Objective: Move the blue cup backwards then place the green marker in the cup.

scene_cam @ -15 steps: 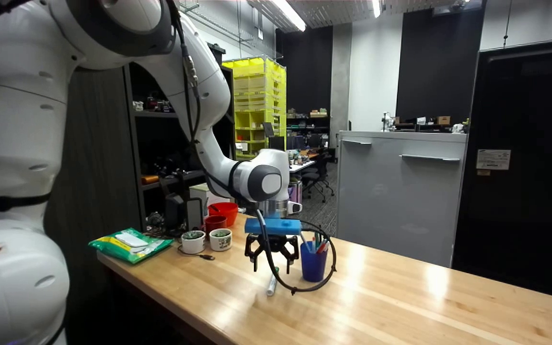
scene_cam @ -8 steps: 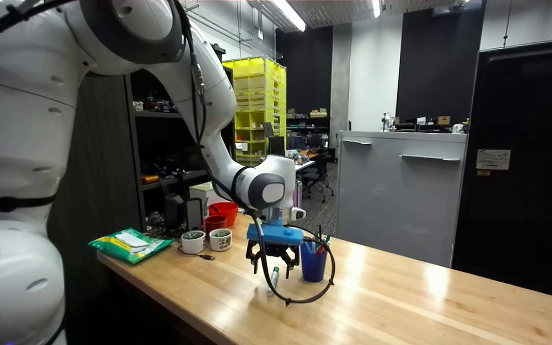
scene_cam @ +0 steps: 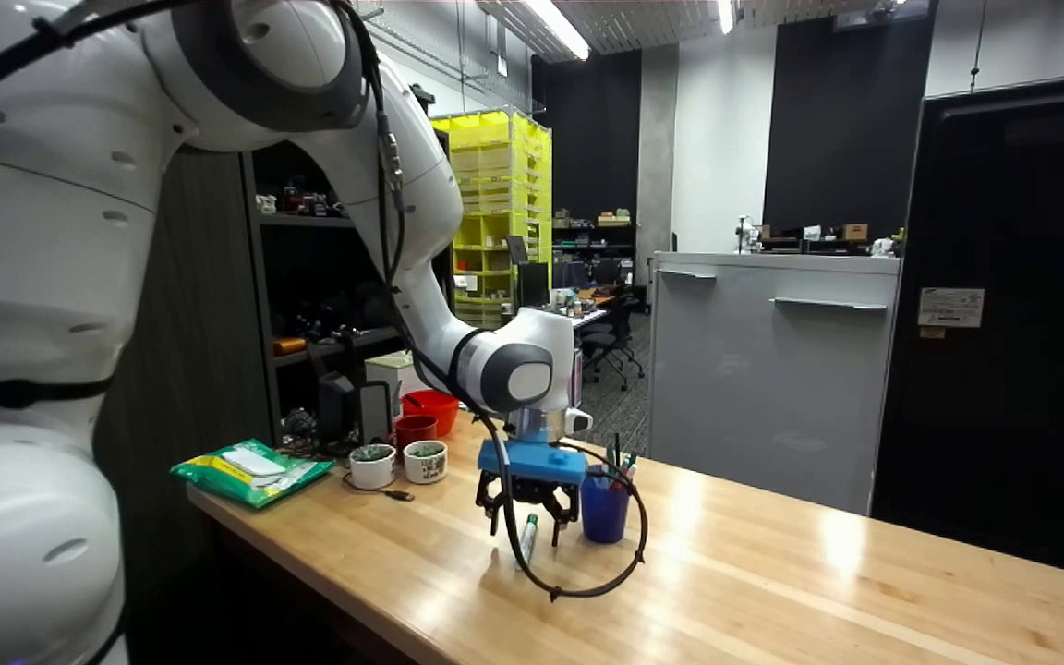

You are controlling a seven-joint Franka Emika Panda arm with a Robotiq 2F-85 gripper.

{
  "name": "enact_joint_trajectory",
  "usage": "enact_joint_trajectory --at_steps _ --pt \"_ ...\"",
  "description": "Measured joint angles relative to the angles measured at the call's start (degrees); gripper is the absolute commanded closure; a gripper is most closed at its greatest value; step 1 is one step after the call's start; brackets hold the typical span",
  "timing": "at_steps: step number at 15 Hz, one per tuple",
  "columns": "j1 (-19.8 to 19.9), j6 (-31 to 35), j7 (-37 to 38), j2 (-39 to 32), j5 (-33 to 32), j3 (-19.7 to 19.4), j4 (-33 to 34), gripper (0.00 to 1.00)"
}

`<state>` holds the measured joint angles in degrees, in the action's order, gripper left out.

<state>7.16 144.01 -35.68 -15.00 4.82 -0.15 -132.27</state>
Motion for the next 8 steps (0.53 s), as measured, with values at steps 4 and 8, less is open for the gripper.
enact_joint_trajectory --at_steps 4,8 --pt "0.2 0.0 0.0 -0.9 0.0 0.1 0.4 0.31" --pt "0.7 0.2 0.0 -1.0 0.0 0.1 1.3 0.60"
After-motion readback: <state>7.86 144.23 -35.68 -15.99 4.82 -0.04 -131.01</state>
